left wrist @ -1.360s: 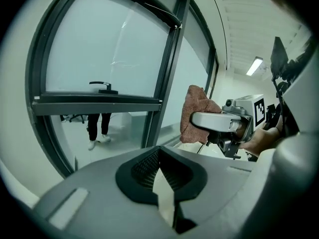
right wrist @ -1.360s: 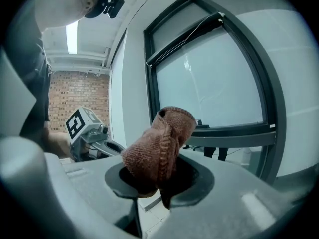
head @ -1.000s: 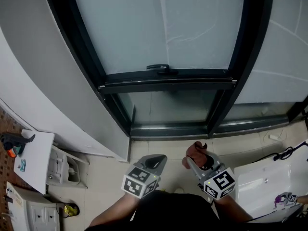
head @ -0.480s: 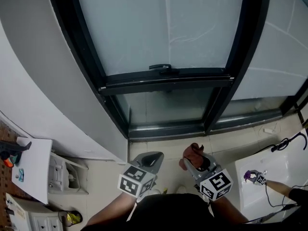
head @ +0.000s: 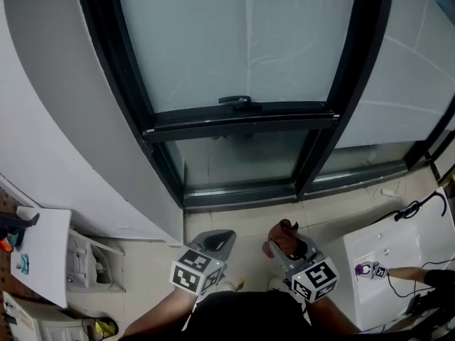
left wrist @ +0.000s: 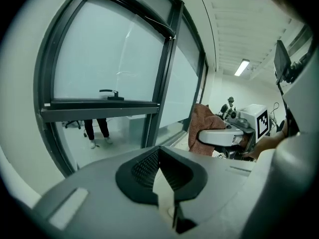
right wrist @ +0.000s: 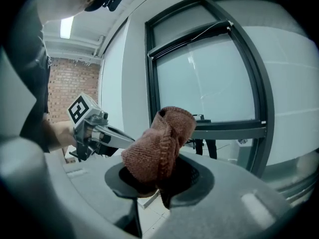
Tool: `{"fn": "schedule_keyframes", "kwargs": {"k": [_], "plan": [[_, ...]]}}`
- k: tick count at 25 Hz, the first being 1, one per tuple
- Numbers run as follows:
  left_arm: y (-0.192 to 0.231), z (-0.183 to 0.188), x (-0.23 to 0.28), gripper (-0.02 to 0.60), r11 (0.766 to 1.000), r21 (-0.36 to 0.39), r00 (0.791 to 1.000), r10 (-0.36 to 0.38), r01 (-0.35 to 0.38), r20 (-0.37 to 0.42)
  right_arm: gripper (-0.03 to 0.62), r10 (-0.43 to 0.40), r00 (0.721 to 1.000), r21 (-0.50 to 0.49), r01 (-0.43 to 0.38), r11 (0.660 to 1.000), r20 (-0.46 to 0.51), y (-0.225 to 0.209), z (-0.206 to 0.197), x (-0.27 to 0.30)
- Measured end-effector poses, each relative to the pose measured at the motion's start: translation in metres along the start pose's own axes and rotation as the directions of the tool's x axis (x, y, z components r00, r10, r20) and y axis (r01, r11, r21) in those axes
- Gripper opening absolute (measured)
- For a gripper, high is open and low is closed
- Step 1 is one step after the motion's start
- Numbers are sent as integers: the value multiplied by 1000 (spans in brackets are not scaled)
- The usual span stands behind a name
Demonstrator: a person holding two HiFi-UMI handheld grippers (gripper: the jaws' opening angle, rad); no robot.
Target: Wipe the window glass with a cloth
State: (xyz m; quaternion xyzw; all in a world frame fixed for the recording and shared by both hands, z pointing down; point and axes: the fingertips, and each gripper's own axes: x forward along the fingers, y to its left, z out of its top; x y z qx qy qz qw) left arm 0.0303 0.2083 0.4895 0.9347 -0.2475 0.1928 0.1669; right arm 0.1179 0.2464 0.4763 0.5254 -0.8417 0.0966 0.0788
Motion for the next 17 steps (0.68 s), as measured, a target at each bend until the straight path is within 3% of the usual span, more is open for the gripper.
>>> {"fn": "schedule_keyframes", "kwargs": {"k": [8,17], "plan": [[-5,20,8,17,998,-28,997,49,-47,59,106,40,999,-59,-40,997,-3,-16,15,-8],[-13,24,17,17,996,-36,995,81,-79,61,106,71,998,-81,-70,994,0,-31,20,-19]]}}
